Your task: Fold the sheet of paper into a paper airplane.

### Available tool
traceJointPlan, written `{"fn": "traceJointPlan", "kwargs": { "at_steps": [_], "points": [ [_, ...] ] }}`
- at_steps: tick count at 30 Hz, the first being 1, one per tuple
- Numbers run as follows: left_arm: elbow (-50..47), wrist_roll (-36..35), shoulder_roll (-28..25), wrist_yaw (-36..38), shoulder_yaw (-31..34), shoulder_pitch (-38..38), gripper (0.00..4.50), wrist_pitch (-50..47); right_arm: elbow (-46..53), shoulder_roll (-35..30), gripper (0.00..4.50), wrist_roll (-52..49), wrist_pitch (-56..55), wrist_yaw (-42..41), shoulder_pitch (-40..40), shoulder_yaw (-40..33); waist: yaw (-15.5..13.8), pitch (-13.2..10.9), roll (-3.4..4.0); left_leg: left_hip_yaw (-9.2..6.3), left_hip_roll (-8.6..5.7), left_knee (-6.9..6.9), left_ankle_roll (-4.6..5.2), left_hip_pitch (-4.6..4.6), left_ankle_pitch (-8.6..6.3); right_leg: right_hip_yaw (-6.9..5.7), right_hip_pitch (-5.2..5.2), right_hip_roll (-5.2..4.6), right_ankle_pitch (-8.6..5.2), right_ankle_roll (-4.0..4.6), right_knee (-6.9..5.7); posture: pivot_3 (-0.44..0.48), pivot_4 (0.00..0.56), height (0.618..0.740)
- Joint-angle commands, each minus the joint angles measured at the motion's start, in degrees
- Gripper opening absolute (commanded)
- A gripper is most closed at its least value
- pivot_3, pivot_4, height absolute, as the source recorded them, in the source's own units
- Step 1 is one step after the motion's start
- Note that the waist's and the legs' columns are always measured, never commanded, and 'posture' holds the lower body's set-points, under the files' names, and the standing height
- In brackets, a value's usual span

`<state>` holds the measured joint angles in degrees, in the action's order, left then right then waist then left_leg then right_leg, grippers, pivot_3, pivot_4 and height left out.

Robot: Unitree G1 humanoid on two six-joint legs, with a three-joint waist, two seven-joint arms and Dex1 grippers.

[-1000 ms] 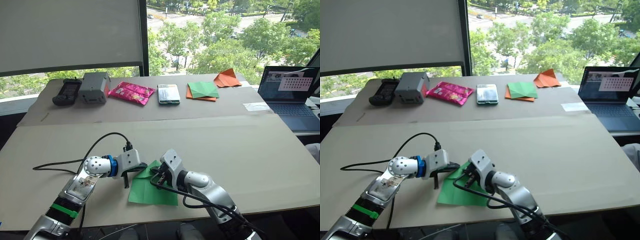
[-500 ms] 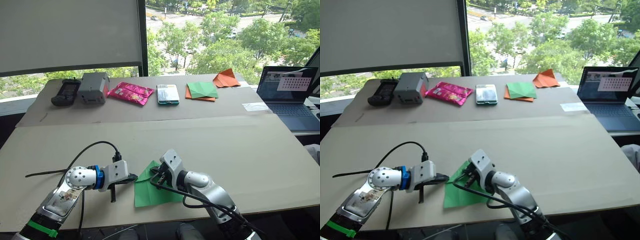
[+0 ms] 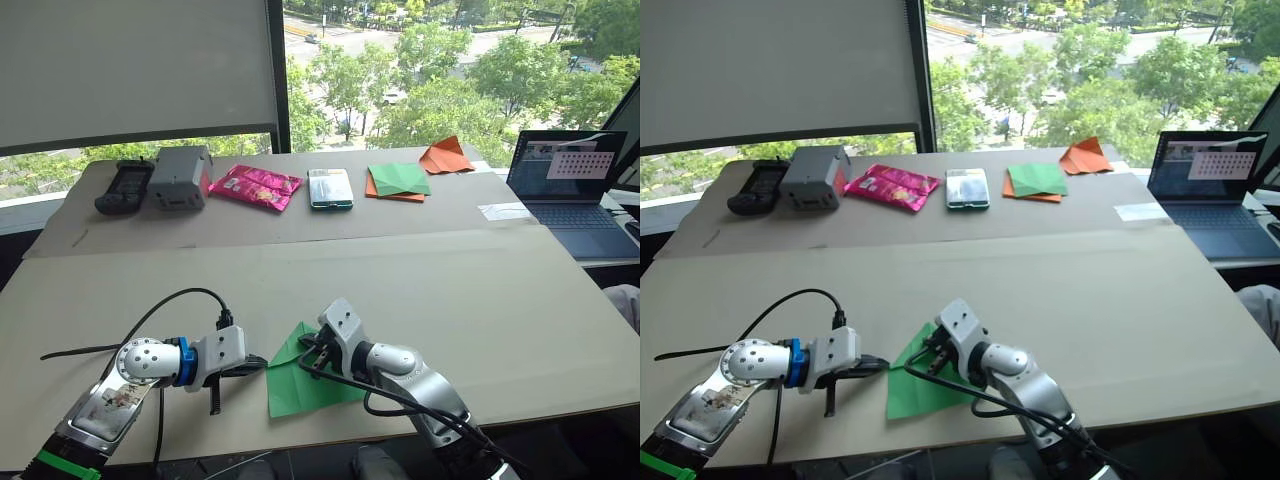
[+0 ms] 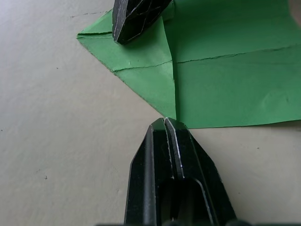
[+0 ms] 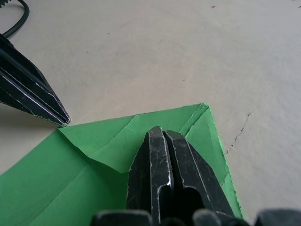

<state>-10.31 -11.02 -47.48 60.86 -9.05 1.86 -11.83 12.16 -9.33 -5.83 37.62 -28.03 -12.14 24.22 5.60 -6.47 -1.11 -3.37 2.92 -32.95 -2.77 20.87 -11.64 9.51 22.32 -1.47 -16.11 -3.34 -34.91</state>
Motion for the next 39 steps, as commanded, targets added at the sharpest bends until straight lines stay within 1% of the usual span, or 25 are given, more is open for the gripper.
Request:
{"fn": "traceJointPlan", "kwargs": {
  "at_steps": [1,6,11,14,19,22,29,35,39],
  "points": [
    [1.35,-3.35,0.17,1.43,1.42,0.29,0.03,-5.83,-1.01,-0.12,0.0,0.32,0.85,0.64,0.51,0.05,0.02,-0.06,-0.09,0.0,0.0,0.0,0.0,0.0,0.0,0.0,0.01,0.01,0.0,0.0,0.0,0.0,0.15,0.74],
    [1.06,-10.91,1.85,3.32,3.78,5.65,0.03,-13.59,-1.34,0.05,0.0,0.37,0.66,0.61,0.42,0.18,-0.11,-0.21,-0.27,-0.02,-0.01,0.0,0.0,0.05,0.0,-0.02,0.04,0.01,0.0,0.0,0.0,0.0,0.15,0.74],
    [3.04,-10.8,2.6,4.12,3.25,9.34,0.03,-14.55,-1.48,-0.06,0.0,0.35,0.69,0.62,0.38,0.27,-0.1,-0.25,-0.35,-0.02,-0.02,-0.01,0.0,0.11,0.01,-0.03,0.06,0.01,0.0,-0.01,0.01,0.0,0.15,0.74],
    [5.28,-9.06,4.99,3.2,1.58,12.26,0.03,-13.43,-1.49,-0.13,0.0,0.33,0.79,0.63,0.43,0.19,-0.13,-0.24,-0.37,-0.02,-0.02,-0.01,0.01,0.1,0.02,-0.03,0.03,0.02,0.01,-0.01,0.0,0.0,0.15,0.74],
    [10.71,-5.41,11.28,1.13,-1.92,18.24,0.03,-10.56,-1.66,-0.25,0.0,0.37,0.8,0.58,0.56,0.34,-0.42,-0.17,-0.49,-0.04,-0.07,-0.05,0.02,0.11,0.03,-0.03,-0.04,0.01,0.02,-0.04,0.01,0.0,0.15,0.74],
    [13.77,-3.52,13.49,0.36,-3.07,20.2,0.03,-9.11,-1.74,-0.15,0.0,0.4,0.85,0.64,0.42,0.44,-0.29,-0.1,-0.5,-0.07,-0.07,-0.09,0.03,0.13,0.03,-0.03,-0.08,0.04,0.05,-0.08,-0.01,0.0,0.15,0.74],
    [19.35,0.69,15.32,0.17,-4.91,21.26,0.03,-4.81,-1.34,-0.24,0.0,0.36,1.21,0.83,0.4,0.23,-0.17,-0.03,-0.39,-0.1,-0.08,-0.13,0.04,0.15,0.04,-0.02,-0.1,0.06,0.07,-0.13,-0.04,0.0,0.15,0.74],
    [19.63,1.68,16.09,0.75,-5.66,20.27,0.03,-3.95,-1.21,-0.18,0.0,0.29,1.47,1.06,0.56,0.12,-0.34,-0.01,-0.39,-0.12,-0.08,-0.24,0.04,0.17,0.04,-0.02,-0.13,0.06,0.08,-0.14,-0.04,0.0,0.15,0.74],
    [20.05,3.11,15.48,0.99,-6.2,19.42,0.03,-3.21,-1.2,-0.13,0.0,0.29,1.61,1.11,0.49,0.12,-0.35,0.01,-0.36,-0.12,-0.08,-0.24,0.04,0.17,0.04,-0.02,-0.13,0.06,0.08,-0.14,-0.05,0.0,0.15,0.74]
  ]
}}
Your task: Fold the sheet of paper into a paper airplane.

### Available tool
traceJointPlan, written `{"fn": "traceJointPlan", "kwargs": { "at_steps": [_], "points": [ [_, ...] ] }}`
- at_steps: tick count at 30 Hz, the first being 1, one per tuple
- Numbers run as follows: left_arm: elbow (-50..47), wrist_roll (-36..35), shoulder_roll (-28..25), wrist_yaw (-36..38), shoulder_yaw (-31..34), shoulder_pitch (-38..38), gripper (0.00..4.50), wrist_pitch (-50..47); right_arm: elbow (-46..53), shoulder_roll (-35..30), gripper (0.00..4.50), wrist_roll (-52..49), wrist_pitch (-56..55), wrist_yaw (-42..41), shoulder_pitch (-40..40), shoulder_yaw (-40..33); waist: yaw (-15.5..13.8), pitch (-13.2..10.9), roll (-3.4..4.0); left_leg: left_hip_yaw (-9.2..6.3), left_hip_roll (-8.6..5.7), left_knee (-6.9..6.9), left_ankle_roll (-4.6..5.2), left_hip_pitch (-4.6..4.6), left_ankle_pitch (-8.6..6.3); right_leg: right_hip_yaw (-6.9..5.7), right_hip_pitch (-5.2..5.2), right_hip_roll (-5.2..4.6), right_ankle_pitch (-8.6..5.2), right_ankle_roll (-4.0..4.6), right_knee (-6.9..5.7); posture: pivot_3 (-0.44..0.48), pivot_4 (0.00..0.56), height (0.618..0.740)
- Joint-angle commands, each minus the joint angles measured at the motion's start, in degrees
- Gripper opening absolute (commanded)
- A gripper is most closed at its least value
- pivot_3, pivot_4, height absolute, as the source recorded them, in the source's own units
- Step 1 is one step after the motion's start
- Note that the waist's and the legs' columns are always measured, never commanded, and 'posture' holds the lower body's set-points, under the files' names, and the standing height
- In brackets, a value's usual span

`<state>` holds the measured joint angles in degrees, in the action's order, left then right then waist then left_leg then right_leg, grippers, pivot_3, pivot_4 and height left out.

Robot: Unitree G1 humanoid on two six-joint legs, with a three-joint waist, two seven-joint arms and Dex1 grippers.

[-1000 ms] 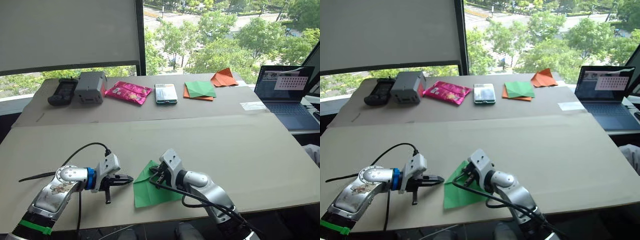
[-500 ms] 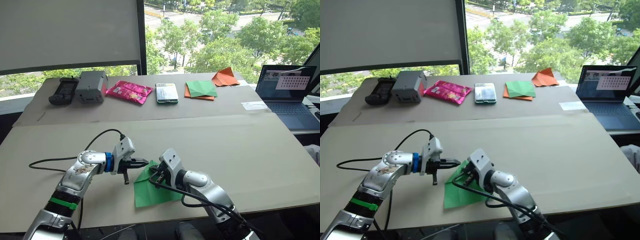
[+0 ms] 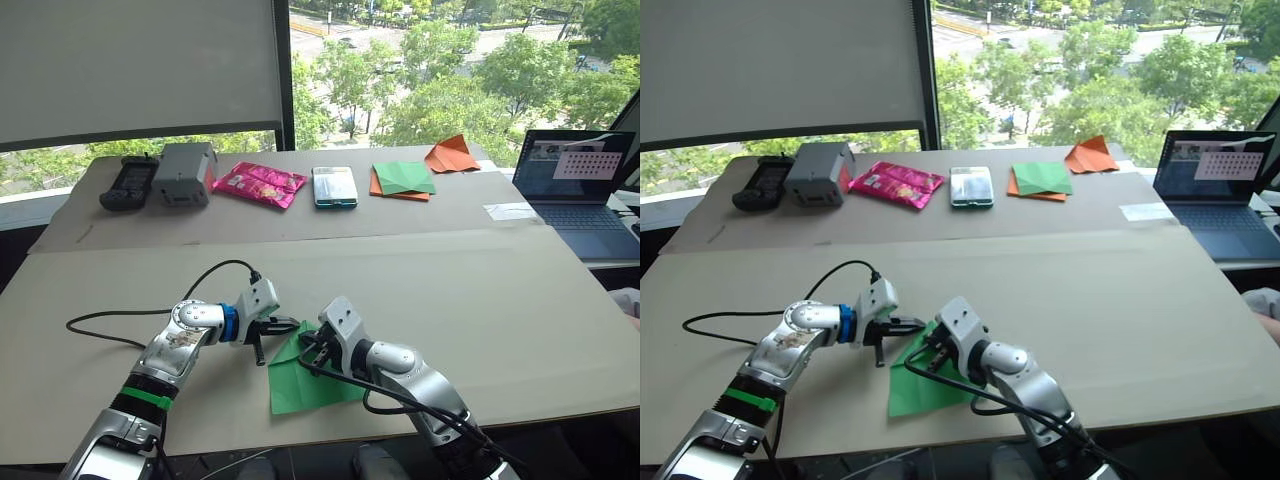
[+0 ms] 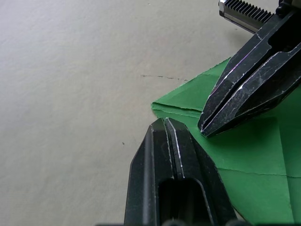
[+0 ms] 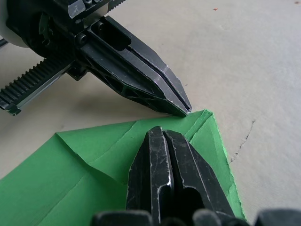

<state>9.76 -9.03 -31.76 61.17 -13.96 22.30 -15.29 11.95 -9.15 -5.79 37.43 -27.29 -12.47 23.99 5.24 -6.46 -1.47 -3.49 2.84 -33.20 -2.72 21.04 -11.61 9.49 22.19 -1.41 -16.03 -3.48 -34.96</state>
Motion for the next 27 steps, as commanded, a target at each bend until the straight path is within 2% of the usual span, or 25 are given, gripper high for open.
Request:
{"fn": "traceJointPlan", "kwargs": {
  "at_steps": [1,8,19,27],
  "points": [
    [-0.03,1.66,-0.64,0.89,-1.63,-1.38,0.03,0.73,-1.0,-0.3,0.0,0.23,1.83,0.39,0.84,0.34,0.0,0.01,0.0,0.0,0.0,0.0,0.0,0.0,0.0,0.0,0.0,0.0,0.0,0.0,0.0,0.0,0.15,0.74],
    [-0.87,6.04,-3.76,2.63,-4.51,-2.94,0.03,7.64,-0.88,-0.25,0.0,0.21,2.05,0.45,0.93,0.42,0.01,0.13,0.06,0.0,0.0,0.0,0.0,-0.01,0.0,0.0,-0.01,0.0,0.0,0.01,0.01,0.0,0.15,0.74],
    [-6.14,4.33,-6.97,6.12,-3.75,-6.96,0.03,6.61,-0.94,-0.13,0.0,0.21,2.27,0.75,1.26,0.39,0.06,0.22,0.1,0.0,0.01,0.0,0.0,-0.01,0.0,0.0,0.0,-0.01,-0.01,0.02,0.0,0.0,0.15,0.74],
    [-5.6,4.64,-9.5,6.2,-2.52,-8.71,0.03,6.87,-1.18,0.03,0.0,0.26,2.23,0.85,1.11,0.4,0.21,0.23,0.12,0.0,0.02,0.02,0.0,-0.02,0.0,0.0,0.02,0.0,-0.02,0.04,0.0,0.0,0.15,0.74]
  ]
}}
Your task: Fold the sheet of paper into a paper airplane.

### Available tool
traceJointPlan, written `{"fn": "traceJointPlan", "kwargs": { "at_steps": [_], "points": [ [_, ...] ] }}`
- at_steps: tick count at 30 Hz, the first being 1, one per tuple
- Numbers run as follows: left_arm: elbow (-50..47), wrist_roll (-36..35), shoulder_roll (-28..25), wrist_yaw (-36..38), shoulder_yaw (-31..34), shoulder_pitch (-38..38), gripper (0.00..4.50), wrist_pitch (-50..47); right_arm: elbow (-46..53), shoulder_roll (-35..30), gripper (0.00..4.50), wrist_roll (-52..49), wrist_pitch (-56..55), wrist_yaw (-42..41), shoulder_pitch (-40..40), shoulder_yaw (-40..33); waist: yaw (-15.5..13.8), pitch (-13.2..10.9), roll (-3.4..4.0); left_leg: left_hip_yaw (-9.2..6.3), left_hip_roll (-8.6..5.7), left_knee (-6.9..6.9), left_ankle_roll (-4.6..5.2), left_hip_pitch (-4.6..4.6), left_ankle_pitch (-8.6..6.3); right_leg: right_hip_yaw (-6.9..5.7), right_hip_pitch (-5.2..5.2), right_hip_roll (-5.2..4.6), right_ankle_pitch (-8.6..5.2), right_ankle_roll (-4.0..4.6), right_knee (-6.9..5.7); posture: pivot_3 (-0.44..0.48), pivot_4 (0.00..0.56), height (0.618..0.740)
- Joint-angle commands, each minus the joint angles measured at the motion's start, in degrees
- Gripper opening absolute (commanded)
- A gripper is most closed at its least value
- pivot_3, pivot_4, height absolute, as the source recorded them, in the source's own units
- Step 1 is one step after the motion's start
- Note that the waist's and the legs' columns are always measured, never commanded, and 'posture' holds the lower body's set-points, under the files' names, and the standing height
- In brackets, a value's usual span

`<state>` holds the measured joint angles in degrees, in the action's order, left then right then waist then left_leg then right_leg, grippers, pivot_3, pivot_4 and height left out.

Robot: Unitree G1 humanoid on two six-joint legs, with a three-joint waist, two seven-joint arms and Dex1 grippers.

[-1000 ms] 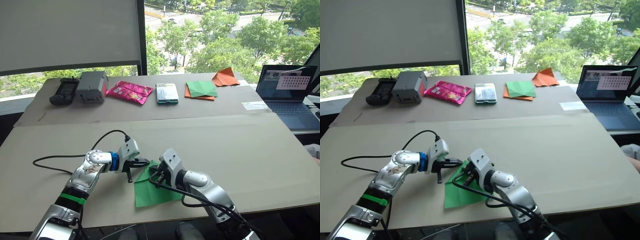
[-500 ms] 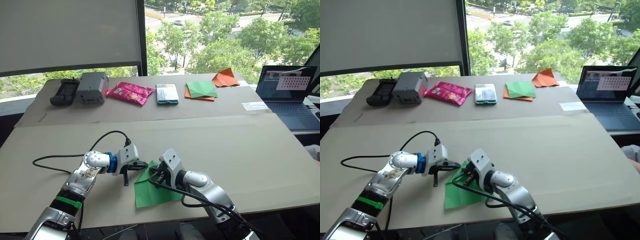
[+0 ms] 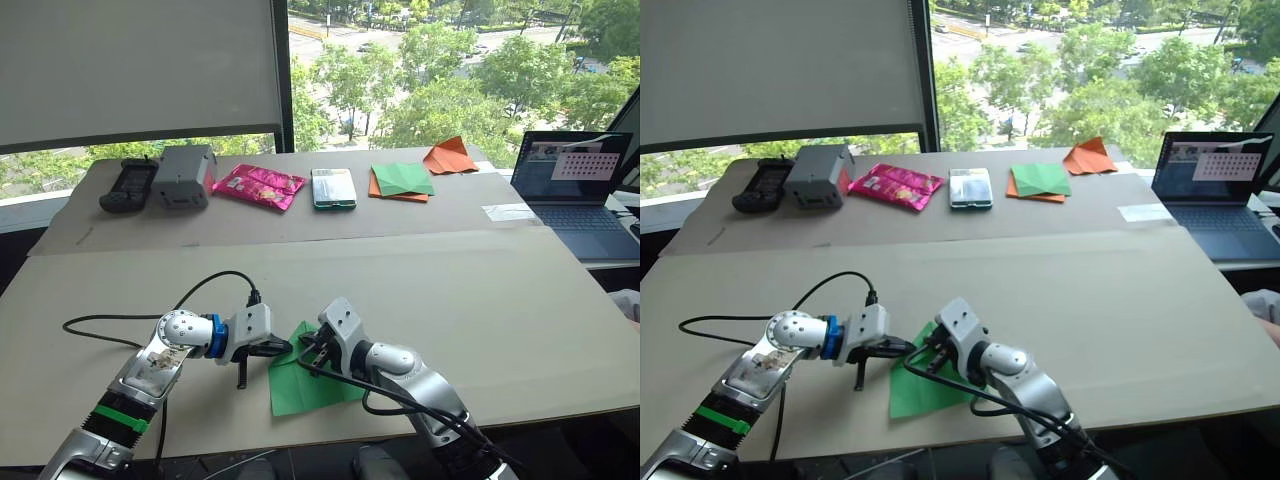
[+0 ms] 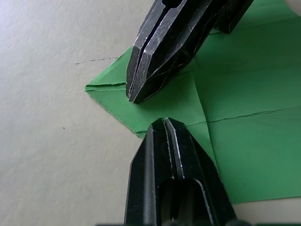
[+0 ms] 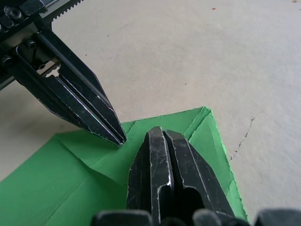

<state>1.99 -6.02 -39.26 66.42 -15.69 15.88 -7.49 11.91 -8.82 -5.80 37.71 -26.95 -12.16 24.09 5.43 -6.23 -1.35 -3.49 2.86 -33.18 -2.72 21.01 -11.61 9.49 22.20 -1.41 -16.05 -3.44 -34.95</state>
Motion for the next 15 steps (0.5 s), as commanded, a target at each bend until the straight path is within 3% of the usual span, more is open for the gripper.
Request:
{"fn": "traceJointPlan", "kwargs": {
  "at_steps": [1,15],
  "points": [
    [2.12,1.45,-2.34,1.05,-0.59,-2.7,0.03,-0.93,-1.14,-0.28,0.0,0.28,1.96,0.5,0.79,0.31,0.04,0.0,0.01,0.0,0.0,0.01,0.0,-0.01,0.0,0.0,0.0,0.0,0.0,0.01,0.0,0.0,0.15,0.74],
    [-4.14,-1.22,-5.75,1.24,1.79,-10.84,0.03,-3.67,-0.71,-0.59,0.0,0.29,2.33,0.23,0.98,0.38,0.12,-0.02,0.14,0.01,0.03,0.14,-0.01,-0.13,-0.01,0.01,0.01,-0.01,-0.05,0.09,0.0,0.0,0.15,0.74]
  ]
}}
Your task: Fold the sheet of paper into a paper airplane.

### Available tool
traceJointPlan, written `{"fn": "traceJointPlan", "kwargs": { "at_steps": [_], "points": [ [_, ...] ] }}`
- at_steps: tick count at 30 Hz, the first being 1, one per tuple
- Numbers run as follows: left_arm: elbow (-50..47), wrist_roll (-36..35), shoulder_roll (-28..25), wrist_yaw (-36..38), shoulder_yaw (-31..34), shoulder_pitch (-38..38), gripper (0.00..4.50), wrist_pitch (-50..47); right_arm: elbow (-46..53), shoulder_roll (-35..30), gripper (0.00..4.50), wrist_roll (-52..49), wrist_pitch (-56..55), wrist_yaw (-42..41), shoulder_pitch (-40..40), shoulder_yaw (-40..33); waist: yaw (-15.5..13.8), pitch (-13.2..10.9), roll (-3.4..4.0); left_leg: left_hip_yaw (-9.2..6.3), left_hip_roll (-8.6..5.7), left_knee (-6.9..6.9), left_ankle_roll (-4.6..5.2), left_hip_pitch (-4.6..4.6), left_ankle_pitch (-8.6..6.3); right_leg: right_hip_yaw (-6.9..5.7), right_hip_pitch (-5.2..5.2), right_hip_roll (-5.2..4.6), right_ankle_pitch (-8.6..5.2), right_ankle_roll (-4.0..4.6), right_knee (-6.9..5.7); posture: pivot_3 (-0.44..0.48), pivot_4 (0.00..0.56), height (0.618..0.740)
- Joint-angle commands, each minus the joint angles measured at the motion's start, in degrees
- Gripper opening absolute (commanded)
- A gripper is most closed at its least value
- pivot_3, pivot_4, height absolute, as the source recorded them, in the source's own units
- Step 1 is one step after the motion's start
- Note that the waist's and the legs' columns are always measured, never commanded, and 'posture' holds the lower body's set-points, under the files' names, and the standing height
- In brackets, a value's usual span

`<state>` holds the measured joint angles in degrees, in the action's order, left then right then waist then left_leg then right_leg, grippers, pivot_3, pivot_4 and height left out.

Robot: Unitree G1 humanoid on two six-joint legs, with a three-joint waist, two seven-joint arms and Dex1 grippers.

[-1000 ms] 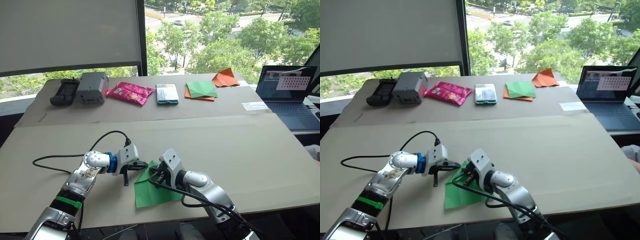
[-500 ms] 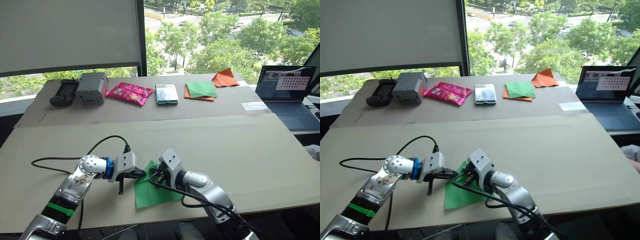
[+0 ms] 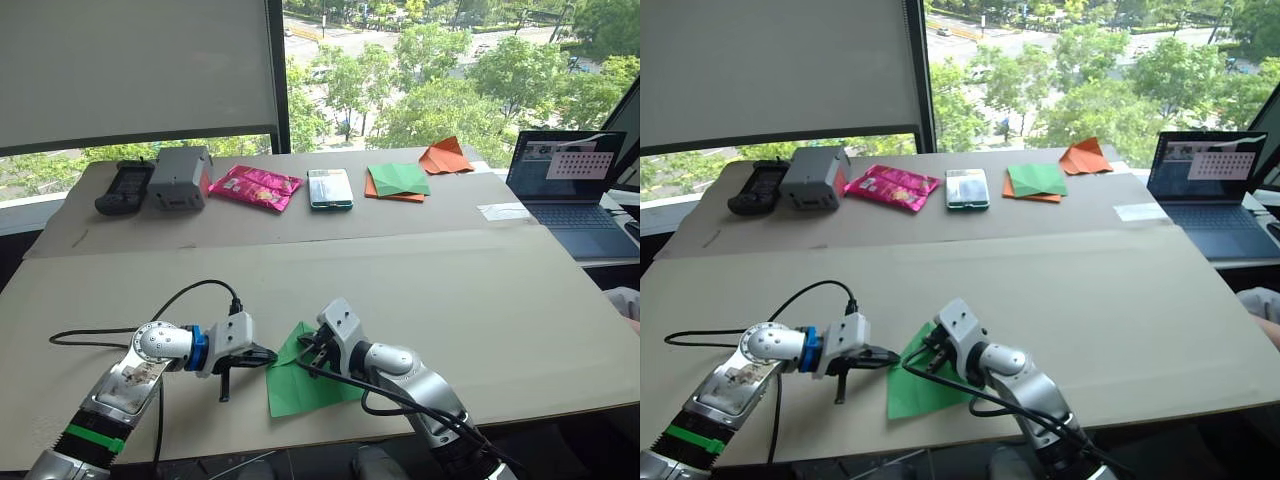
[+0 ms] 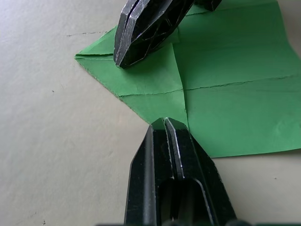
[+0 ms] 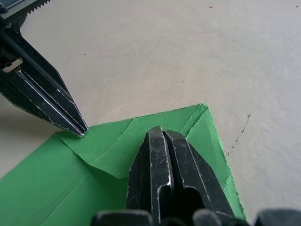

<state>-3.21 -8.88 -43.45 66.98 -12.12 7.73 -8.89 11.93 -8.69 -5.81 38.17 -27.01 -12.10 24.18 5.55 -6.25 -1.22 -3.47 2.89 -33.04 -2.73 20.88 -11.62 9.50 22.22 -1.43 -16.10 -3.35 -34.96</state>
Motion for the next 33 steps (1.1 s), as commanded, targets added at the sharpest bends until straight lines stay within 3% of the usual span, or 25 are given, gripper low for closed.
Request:
{"fn": "traceJointPlan", "kwargs": {
  "at_steps": [1,14,23,27,33],
  "points": [
    [0.59,1.38,-1.85,0.73,-1.54,-3.13,0.03,-2.49,-0.79,-0.73,0.0,0.29,1.86,0.24,0.88,0.32,0.0,-0.01,0.01,0.0,0.0,0.0,0.0,0.0,0.0,0.0,0.0,0.0,0.0,0.0,0.0,0.0,0.15,0.74],
    [-0.91,0.18,-3.11,0.21,0.87,-4.1,0.03,-4.05,-1.27,-0.52,0.0,0.34,1.37,-0.03,0.5,0.51,0.03,-0.06,0.06,0.01,0.01,0.05,-0.01,-0.02,-0.01,0.0,0.04,-0.01,-0.01,0.02,0.01,0.0,0.15,0.74],
    [-7.84,-14.01,-1.85,-0.59,9.97,-1.94,0.03,-17.56,7.17,-0.58,0.0,-2.69,-2.04,-1.24,-0.06,-3.7,-0.24,-0.79,-0.19,0.01,0.01,0.07,0.0,0.3,0.01,-0.01,0.33,-0.01,0.0,0.01,0.01,0.0,0.15,0.74],
    [-8.09,-16.36,0.21,-1.52,10.37,-0.33,0.03,-19.41,11.64,-1.55,0.0,-4.63,-0.43,-1.1,-0.3,-6.6,-0.26,-0.84,-0.21,0.01,0.0,0.04,-0.01,0.26,0.0,-0.01,0.25,-0.01,0.01,-0.02,0.01,0.0,0.15,0.74],
    [-5.84,-13.85,5.02,-3.14,5.81,2.27,0.03,-17.73,16.12,-4.6,0.0,-5.67,2.8,-0.39,2.27,-8.98,-0.33,-0.8,-0.28,0.0,-0.02,0.04,0.0,0.21,0.01,-0.01,0.14,0.0,0.02,-0.02,0.03,0.0,0.15,0.74]
  ]
}}
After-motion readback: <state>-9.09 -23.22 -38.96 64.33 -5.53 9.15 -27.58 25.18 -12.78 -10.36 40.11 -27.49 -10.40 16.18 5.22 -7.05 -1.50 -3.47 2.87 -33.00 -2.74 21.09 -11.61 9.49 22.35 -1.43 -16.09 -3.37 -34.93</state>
